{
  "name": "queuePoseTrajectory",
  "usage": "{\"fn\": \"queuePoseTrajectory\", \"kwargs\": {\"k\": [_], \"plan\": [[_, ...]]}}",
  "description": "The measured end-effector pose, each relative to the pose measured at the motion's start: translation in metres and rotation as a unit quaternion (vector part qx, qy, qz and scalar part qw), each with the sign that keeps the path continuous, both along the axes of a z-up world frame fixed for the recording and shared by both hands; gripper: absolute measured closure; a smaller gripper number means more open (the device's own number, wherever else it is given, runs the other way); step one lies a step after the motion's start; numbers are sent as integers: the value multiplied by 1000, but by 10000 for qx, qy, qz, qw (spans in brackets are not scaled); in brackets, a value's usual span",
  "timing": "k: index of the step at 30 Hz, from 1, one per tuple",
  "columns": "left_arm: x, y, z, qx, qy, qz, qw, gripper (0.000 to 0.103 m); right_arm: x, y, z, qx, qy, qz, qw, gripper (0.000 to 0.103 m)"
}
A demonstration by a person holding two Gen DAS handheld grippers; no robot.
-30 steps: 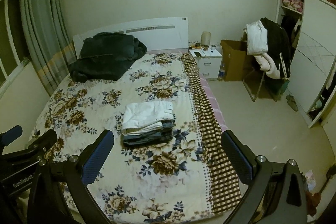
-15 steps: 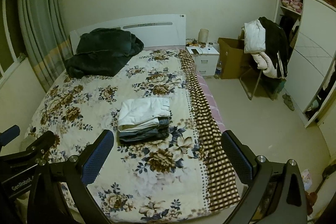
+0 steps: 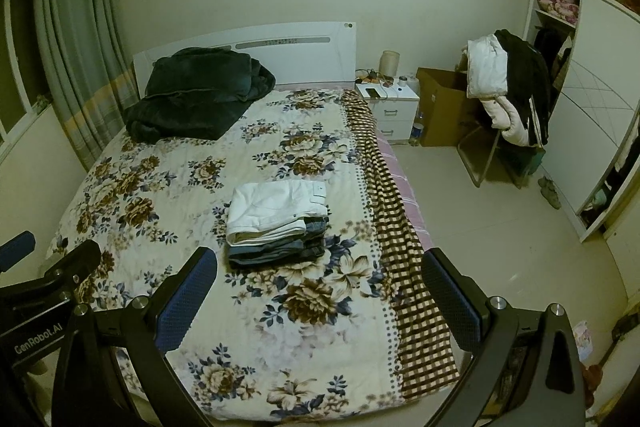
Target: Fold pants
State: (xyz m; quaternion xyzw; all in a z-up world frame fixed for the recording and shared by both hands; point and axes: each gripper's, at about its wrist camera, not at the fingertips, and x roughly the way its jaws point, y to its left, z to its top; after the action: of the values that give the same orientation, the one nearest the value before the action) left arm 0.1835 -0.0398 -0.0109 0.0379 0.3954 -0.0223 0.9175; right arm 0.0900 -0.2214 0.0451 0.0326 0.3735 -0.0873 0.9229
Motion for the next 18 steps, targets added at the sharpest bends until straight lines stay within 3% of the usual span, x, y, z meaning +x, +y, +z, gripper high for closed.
{"fn": "queuePoseTrajectory", "kwargs": {"k": [18], "plan": [[1,2,0,-21,5,16,10000,0,-7,-1,-2,6,51,-60,10000,0]]}}
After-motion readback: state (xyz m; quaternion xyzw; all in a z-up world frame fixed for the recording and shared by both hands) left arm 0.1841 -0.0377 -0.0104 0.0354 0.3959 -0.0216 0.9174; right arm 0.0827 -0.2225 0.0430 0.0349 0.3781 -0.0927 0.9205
